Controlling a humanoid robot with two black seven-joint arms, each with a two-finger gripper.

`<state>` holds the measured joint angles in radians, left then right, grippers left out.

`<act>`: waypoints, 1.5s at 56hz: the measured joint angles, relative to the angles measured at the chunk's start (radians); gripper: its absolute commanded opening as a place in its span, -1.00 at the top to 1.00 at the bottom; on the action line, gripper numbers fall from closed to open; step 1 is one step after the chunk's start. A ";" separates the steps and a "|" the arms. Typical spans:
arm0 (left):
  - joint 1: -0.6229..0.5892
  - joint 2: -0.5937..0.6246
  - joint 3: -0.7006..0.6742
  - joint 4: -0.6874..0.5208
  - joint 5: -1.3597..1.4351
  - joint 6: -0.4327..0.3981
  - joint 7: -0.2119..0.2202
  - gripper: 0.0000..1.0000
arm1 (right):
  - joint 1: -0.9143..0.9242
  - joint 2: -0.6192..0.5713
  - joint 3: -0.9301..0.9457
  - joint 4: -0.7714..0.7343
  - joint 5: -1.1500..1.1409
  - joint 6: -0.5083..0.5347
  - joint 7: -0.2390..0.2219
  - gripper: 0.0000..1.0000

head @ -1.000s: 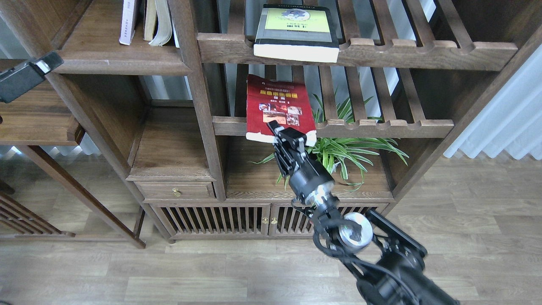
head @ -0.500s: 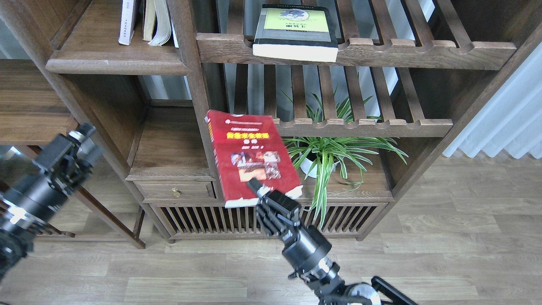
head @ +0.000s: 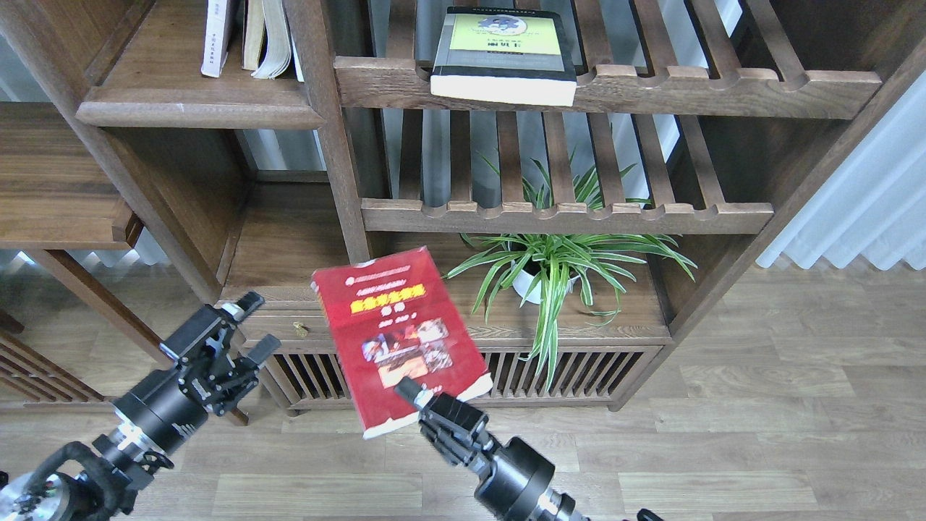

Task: Organize books on shelf
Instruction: 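Lower the red book and grasp it with the left gripper too, then lift the red book with the left gripper onto the upper shelf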

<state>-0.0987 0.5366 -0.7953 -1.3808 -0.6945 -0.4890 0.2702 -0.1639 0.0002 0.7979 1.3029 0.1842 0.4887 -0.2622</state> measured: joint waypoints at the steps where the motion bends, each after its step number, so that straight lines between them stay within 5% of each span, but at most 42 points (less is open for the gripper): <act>1: -0.001 -0.001 0.005 0.000 0.003 0.000 -0.001 -0.92 | -0.001 0.000 -0.002 -0.001 -0.003 0.000 -0.002 0.87; 9: -0.001 -0.019 0.046 0.000 0.039 0.000 -0.005 -0.89 | -0.008 0.000 -0.017 -0.005 -0.018 0.000 -0.009 0.87; 21: -0.002 -0.055 0.123 0.003 0.075 0.000 -0.005 -0.37 | -0.013 0.000 -0.022 -0.010 -0.026 0.000 -0.018 0.85; 28: -0.001 -0.088 0.144 0.011 0.081 0.000 -0.005 0.15 | -0.024 0.000 -0.026 -0.012 -0.051 0.000 -0.022 0.84; 35: -0.002 -0.107 0.154 0.024 0.088 0.000 -0.001 0.87 | -0.031 0.000 -0.027 -0.012 -0.069 0.000 -0.022 0.82; 42: -0.005 -0.118 0.165 0.043 0.092 0.000 0.000 0.88 | -0.031 0.000 -0.028 -0.012 -0.071 0.000 -0.023 0.65; 44: -0.007 -0.119 0.171 0.048 0.095 0.000 0.001 0.89 | -0.032 0.000 -0.028 -0.012 -0.072 0.000 -0.024 0.47; 48: -0.008 -0.117 0.176 0.053 0.101 0.000 0.003 0.90 | -0.032 0.000 -0.029 -0.012 -0.073 0.000 -0.024 -0.49; 49: -0.008 -0.116 0.176 0.054 0.102 0.000 0.004 0.90 | -0.032 0.000 -0.029 -0.012 -0.074 0.000 -0.024 -0.92; 50: -0.008 -0.114 0.177 0.054 0.104 0.000 0.005 0.90 | -0.032 0.000 -0.030 -0.012 -0.078 0.000 -0.024 -1.00; 66: -0.007 -0.018 0.107 0.045 0.126 0.001 0.008 0.92 | -0.019 0.000 -0.016 -0.019 -0.154 0.000 -0.010 -1.00; 84: -0.020 0.287 -0.133 -0.002 0.135 0.001 -0.005 0.92 | -0.005 0.000 0.022 -0.078 -0.157 0.000 -0.009 -1.00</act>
<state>-0.1188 0.8231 -0.9285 -1.3828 -0.5593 -0.4880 0.2649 -0.1688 -0.0001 0.8196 1.2246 0.0268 0.4888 -0.2712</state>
